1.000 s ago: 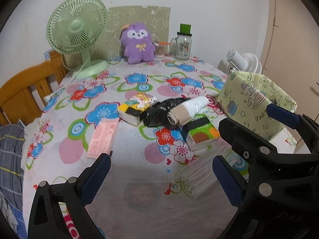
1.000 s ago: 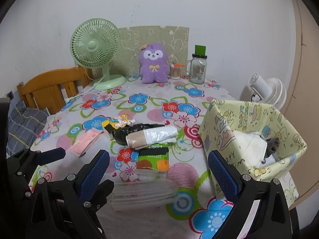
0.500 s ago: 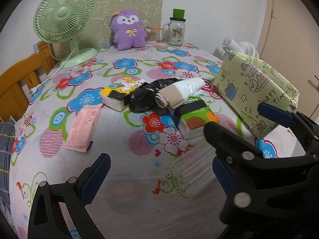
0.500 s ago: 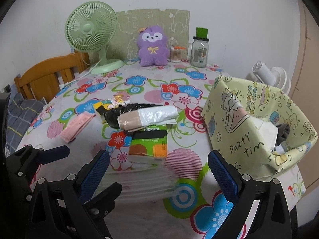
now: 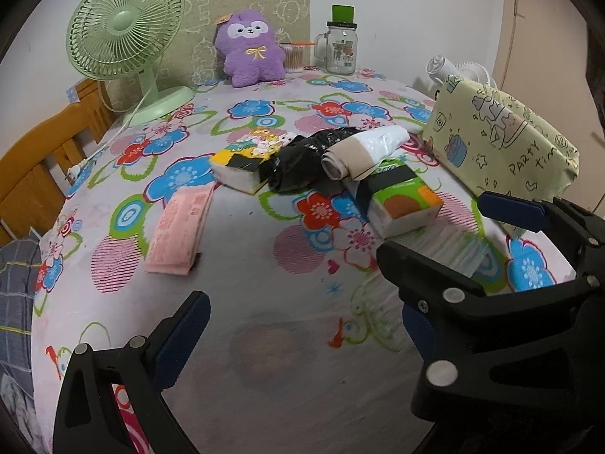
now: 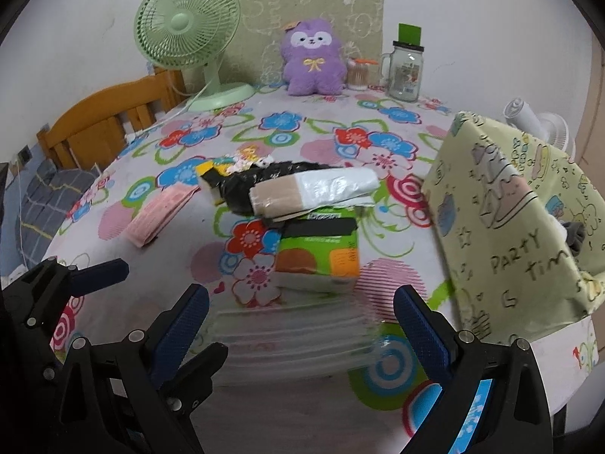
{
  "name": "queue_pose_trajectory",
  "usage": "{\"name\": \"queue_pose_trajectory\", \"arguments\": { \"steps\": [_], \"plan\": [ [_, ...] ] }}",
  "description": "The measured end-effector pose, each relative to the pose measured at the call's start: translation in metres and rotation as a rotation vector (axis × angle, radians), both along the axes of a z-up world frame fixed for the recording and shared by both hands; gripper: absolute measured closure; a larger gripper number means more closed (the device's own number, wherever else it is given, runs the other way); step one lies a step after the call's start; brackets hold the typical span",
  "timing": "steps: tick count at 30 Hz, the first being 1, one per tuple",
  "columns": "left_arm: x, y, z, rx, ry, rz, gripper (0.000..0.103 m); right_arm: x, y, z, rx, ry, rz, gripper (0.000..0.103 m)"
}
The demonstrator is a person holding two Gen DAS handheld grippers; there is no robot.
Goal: Organize soft objects
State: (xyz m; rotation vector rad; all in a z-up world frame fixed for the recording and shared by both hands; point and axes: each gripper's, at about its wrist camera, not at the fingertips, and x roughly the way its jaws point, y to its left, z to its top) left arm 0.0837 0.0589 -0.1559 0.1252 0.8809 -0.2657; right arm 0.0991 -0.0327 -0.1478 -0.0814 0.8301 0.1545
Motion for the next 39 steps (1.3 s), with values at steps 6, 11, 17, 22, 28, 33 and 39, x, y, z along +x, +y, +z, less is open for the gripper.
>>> {"name": "queue_pose_trajectory", "arguments": {
  "steps": [6,11,17,22,28,33,39],
  "plan": [
    [-0.006,0.003,-0.004,-0.006,0.01,-0.018,0.0,0.001,0.006,-0.01,0.0,0.06,0.001,0.004],
    [-0.008,0.005,-0.007,-0.015,0.018,-0.018,0.0,0.003,0.008,-0.017,0.016,0.096,-0.004,0.003],
    [-0.007,0.006,-0.01,-0.013,0.022,-0.017,0.0,0.006,0.007,-0.021,0.007,0.118,-0.007,0.009],
    [-0.006,0.006,-0.009,0.002,0.017,-0.018,0.0,0.007,0.007,-0.022,-0.004,0.115,-0.005,0.012],
    [0.003,0.025,-0.013,-0.003,0.042,0.069,0.0,0.006,0.004,-0.017,0.001,0.087,-0.022,0.014],
    [0.008,0.03,-0.01,-0.006,0.034,0.091,0.0,0.005,0.008,-0.007,-0.002,0.056,-0.022,0.015],
    [0.018,0.033,0.001,-0.008,0.019,0.115,0.0,0.009,0.011,0.008,0.005,0.016,-0.032,0.015]
  ]
}}
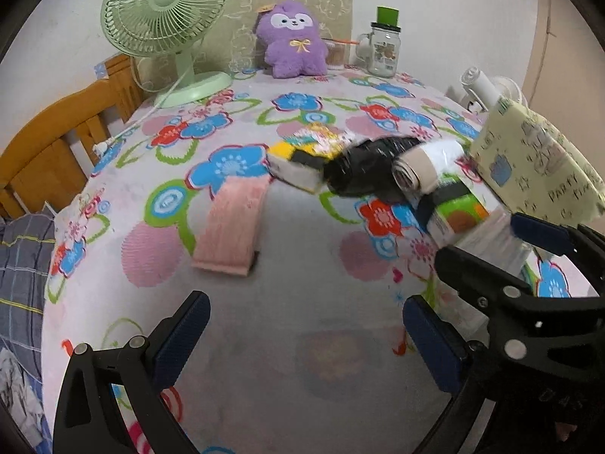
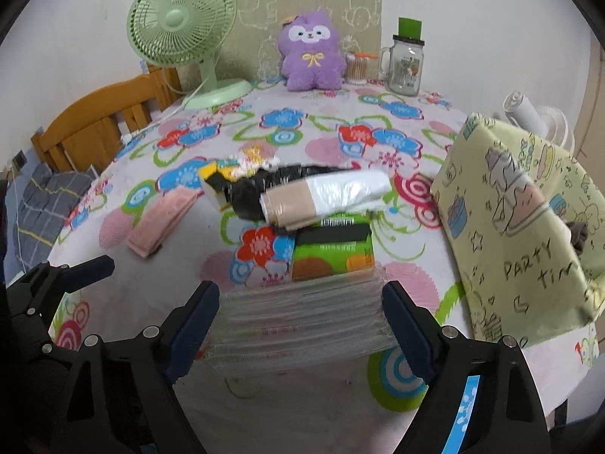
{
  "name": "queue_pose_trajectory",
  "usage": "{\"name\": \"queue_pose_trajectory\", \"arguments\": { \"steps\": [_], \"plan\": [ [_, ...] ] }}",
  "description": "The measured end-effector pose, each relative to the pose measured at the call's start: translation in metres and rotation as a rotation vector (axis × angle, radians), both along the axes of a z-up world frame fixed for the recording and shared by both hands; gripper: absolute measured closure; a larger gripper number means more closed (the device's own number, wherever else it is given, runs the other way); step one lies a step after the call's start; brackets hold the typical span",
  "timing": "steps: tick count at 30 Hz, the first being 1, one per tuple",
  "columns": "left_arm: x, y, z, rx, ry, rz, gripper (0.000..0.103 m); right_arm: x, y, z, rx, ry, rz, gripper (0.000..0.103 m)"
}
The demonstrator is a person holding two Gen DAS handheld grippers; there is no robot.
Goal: Organize soft objects
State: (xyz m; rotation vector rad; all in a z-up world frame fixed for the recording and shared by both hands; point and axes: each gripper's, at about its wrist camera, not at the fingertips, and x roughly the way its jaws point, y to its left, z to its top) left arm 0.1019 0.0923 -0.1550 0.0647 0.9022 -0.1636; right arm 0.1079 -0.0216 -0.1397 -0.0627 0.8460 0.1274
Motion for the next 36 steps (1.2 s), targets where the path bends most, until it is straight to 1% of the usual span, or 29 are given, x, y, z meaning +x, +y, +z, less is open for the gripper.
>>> {"name": "queue_pose_trajectory", "arguments": {
  "steps": [4,9,12,15,22,24,25,27,29,32,33,34,35,36],
  "plan": [
    [0.011,0.004,0.006,0.012,-0.01,0.02,0.0,0.006,0.004,0.009,-0.01,-0.034,-0.006,0.015],
    [0.026,0.007,0.006,0.029,-0.011,0.032,0.0,0.018,0.012,0.012,-0.016,-0.047,0.001,0.015],
    [0.035,0.011,0.005,0.036,-0.008,0.047,0.001,0.027,0.016,0.011,-0.013,-0.047,0.002,0.015],
    [0.041,0.014,0.003,0.022,0.002,0.042,0.003,0.034,0.02,0.009,-0.016,-0.045,0.003,0.015],
    [0.053,0.017,0.0,0.028,0.012,0.039,0.006,0.05,0.028,0.006,-0.015,-0.042,0.002,0.015],
    [0.057,0.018,-0.001,0.035,0.014,0.04,0.007,0.055,0.029,0.005,-0.014,-0.036,-0.001,0.015],
    [0.06,0.018,-0.002,0.05,0.02,0.047,0.009,0.056,0.029,0.003,-0.014,-0.033,-0.001,0.015],
    [0.064,0.02,-0.003,0.065,0.012,0.051,0.009,0.058,0.029,0.001,-0.013,-0.027,-0.001,0.015],
    [0.069,0.022,-0.008,0.05,0.034,0.044,0.015,0.061,0.031,-0.001,-0.016,-0.023,0.0,0.015],
    [0.073,0.026,-0.012,0.018,0.06,0.041,0.019,0.063,0.031,-0.002,-0.012,-0.022,-0.004,0.015],
    [0.074,0.026,-0.011,0.016,0.063,0.04,0.023,0.064,0.031,-0.002,-0.011,-0.021,-0.006,0.015],
    [0.073,0.025,-0.011,0.014,0.06,0.033,0.03,0.065,0.031,-0.003,-0.013,-0.021,-0.008,0.015],
    [0.072,0.024,-0.011,0.012,0.056,0.024,0.033,0.065,0.031,-0.003,-0.016,-0.02,-0.006,0.015],
    [0.07,0.021,-0.01,0.012,0.05,0.011,0.043,0.065,0.032,-0.003,-0.017,-0.019,-0.004,0.015]
  ]
}}
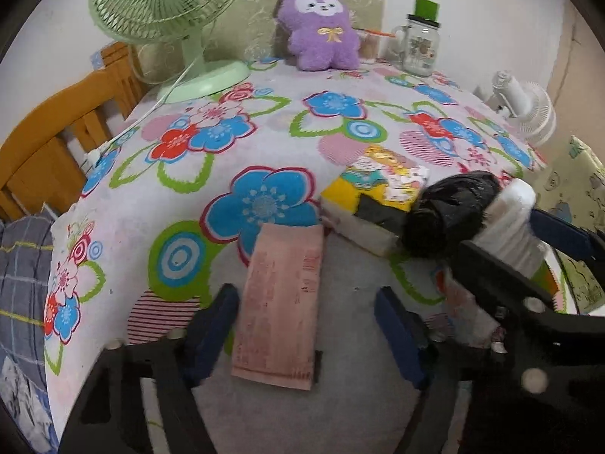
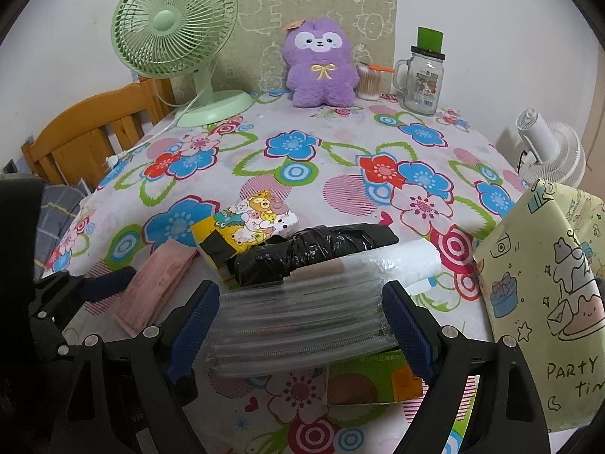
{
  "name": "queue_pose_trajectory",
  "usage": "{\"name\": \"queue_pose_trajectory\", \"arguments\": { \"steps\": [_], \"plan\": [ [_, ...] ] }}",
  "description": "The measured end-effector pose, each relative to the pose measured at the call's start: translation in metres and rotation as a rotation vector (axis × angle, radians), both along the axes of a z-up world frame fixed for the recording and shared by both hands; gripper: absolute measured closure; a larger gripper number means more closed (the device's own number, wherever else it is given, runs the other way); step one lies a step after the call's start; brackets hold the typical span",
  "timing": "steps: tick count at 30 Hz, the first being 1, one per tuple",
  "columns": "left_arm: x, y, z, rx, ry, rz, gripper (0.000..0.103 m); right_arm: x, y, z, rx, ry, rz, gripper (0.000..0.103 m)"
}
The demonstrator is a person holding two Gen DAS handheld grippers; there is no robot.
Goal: Organize soft objects
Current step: 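Grasp the clear plastic bag stack with the right gripper while the left gripper grasps the pink packet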
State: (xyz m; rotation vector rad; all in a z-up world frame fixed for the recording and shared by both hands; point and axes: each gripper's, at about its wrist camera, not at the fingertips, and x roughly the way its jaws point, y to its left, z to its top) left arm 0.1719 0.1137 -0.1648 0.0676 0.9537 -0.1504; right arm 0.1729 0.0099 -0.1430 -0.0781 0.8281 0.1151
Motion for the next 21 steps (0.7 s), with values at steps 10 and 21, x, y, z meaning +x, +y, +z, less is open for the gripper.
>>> {"name": "queue_pose_trajectory", "arguments": {
  "steps": [10,21],
  "plan": [
    [-0.01,-0.008,0.004,-0.027,0.003,-0.007,0.062,-0.006,-0.003,0.002,0.008,-0.003,-0.002,0.015],
    [-0.036,-0.021,0.021,-0.042,-0.042,-0.002,0.062,-0.029,-0.013,0.018,0.022,-0.042,0.002,0.014]
  ]
}}
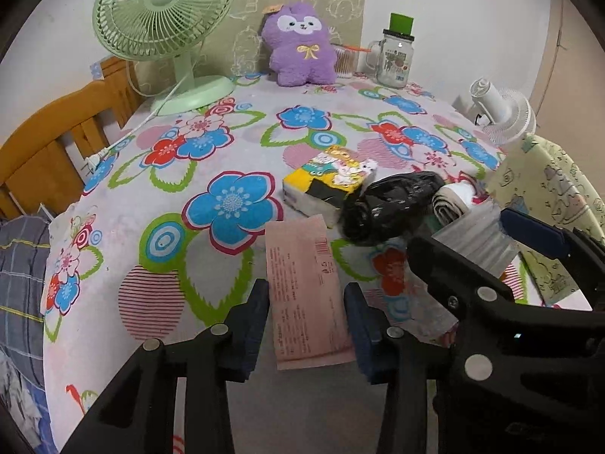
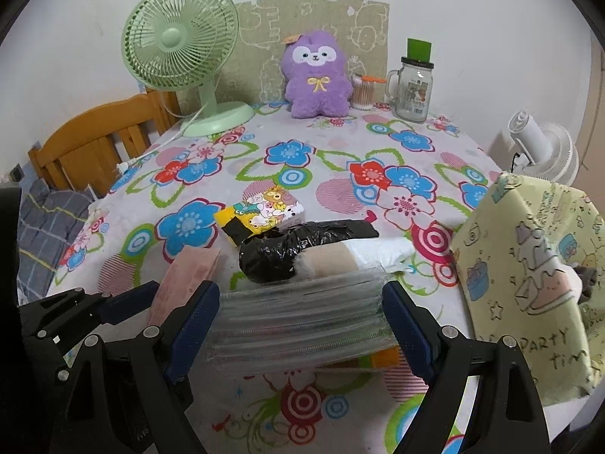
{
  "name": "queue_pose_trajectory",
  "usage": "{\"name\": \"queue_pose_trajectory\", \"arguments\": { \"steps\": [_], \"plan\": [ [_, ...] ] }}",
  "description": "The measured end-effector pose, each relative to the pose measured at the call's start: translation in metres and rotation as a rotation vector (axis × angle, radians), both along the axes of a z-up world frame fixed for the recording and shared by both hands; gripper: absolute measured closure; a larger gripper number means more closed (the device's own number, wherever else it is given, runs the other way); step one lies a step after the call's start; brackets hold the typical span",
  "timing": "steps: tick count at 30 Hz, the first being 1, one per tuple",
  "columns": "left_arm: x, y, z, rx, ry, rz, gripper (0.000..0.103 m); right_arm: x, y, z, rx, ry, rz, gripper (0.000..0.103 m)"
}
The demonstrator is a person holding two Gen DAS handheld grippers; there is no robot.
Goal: Organize soft objects
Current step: 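Grasp the clear plastic bag stack with the right gripper while the left gripper grasps the pink packet, then carry the plastic bags and pink packet over the yellow-green box with both grippers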
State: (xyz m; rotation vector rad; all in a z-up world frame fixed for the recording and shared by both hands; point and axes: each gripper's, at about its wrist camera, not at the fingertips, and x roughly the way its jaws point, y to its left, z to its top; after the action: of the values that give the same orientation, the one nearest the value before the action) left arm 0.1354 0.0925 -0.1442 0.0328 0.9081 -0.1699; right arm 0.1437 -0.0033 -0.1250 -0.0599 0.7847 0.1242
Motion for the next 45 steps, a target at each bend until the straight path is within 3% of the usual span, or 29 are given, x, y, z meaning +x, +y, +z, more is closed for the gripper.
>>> {"name": "queue_pose_trajectory", "arguments": {
  "steps": [27,45],
  "plan": [
    [-0.055,-0.051,0.056,0.011,-0.144,-0.009,0.062,-0.059,-0.048,0.058,0.022,-0.132,-0.009,0.014],
    [-0.066,-0.077,0.094,0.017,-0.21,-0.024,0.062,-0.068,-0.073,0.095,0.037,-0.181,-0.016,0.014]
  ]
}}
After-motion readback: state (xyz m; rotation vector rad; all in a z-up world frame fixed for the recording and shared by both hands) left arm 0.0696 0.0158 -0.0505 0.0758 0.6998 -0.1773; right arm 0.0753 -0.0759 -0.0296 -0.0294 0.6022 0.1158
